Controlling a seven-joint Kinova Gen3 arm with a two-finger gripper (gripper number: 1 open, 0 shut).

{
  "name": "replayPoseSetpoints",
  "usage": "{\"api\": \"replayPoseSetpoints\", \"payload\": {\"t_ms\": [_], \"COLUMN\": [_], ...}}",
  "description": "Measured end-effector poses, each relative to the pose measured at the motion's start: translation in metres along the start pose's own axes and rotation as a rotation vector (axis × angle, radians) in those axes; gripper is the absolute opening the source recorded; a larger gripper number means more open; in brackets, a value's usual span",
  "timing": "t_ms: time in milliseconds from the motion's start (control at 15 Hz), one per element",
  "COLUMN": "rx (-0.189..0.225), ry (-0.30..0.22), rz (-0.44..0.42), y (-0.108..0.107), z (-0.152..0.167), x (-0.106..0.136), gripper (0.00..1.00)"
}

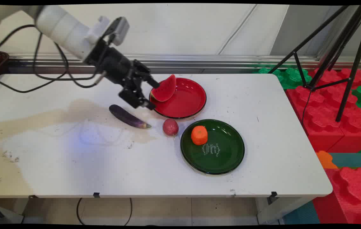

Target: Pick up the mandarin from the green plate

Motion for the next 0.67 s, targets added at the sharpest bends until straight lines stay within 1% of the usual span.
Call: {"api": "replayPoseSetpoints", "payload": {"t_ms": [133,333,667], "rx": [-0.002,-0.012,-0.020], "ry": [0.001,-0.008,-0.050], "rz": [0.007,0.024,0.052], "y": [-0.001,-0.002,-0.008], "z": [0.014,0.045,0.099], "x": [0.008,0.022,0.042], "gripper": [1.00,1.00,1.00]}}
